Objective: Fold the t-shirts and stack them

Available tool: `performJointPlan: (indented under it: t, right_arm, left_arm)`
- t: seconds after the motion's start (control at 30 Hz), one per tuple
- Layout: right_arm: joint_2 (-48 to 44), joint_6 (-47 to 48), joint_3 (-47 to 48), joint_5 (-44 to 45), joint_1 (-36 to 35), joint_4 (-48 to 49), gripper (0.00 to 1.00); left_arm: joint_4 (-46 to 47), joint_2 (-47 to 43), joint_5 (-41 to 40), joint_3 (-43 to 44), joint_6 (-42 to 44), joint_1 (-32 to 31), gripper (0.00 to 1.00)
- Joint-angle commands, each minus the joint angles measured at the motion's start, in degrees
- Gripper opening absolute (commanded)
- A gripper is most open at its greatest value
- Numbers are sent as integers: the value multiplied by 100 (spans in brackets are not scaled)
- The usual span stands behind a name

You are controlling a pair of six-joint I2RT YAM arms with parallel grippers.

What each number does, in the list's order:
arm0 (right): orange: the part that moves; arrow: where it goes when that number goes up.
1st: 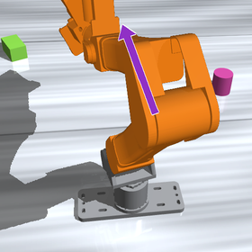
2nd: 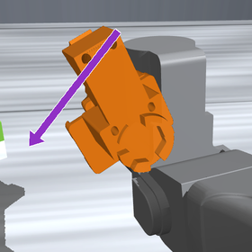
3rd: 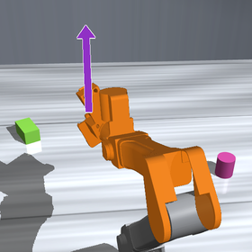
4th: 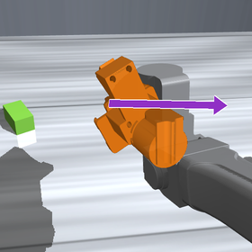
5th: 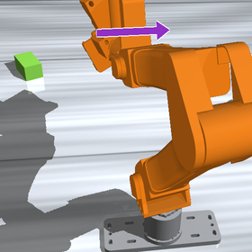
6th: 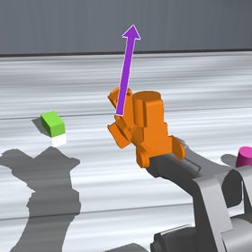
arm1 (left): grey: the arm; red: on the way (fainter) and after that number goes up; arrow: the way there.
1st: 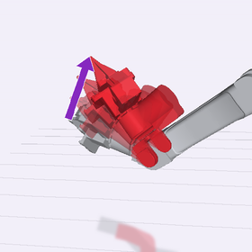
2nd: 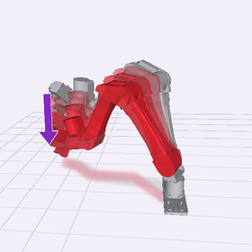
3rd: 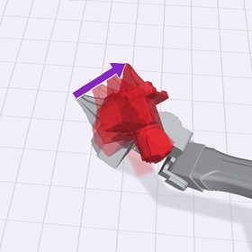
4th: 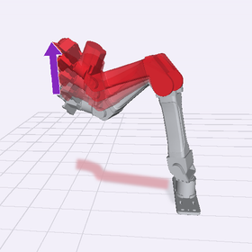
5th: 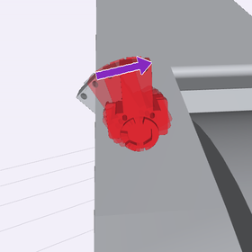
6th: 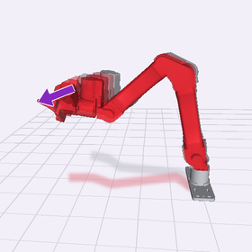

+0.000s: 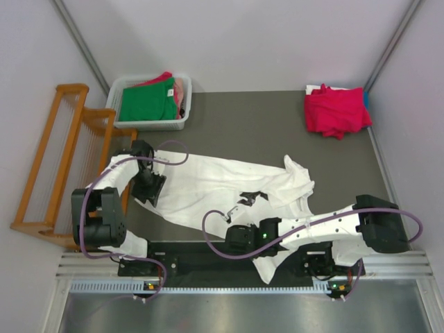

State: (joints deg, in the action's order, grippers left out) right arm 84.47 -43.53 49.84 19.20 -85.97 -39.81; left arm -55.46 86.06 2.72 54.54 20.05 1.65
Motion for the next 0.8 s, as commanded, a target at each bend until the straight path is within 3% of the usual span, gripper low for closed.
performJointPlan:
  t: [0.0,0.03,0.1,0.17,0.3,0.47,0.77]
  right_arm:
    - [-158,-33,52,-39,63,79,0]
    - [-159,-42,52,-39,63,79,0]
    - [-141,-33,60,-39,63,53,0]
    - [-123,-24,113,-31,55,18,0]
    - [-132,-15,183,-30,54,-9,0]
    - [-106,-24,201,-74,55,-9,0]
    - [-141,-33,263,-57,54,-70,0]
  left_arm:
    - [211,-116,53,4,-72,-7,42]
    - [211,-168,53,-31,-54,-16,26]
    - [220,-212,-26,-40,-45,-7,6]
    - [229,-230,-79,-58,-28,-16,2]
    - [220,-239,-166,-67,7,-16,23]
    - [159,-309,-202,-40,51,-7,69]
    - [430,-81,-167,-102,-1,-7,63]
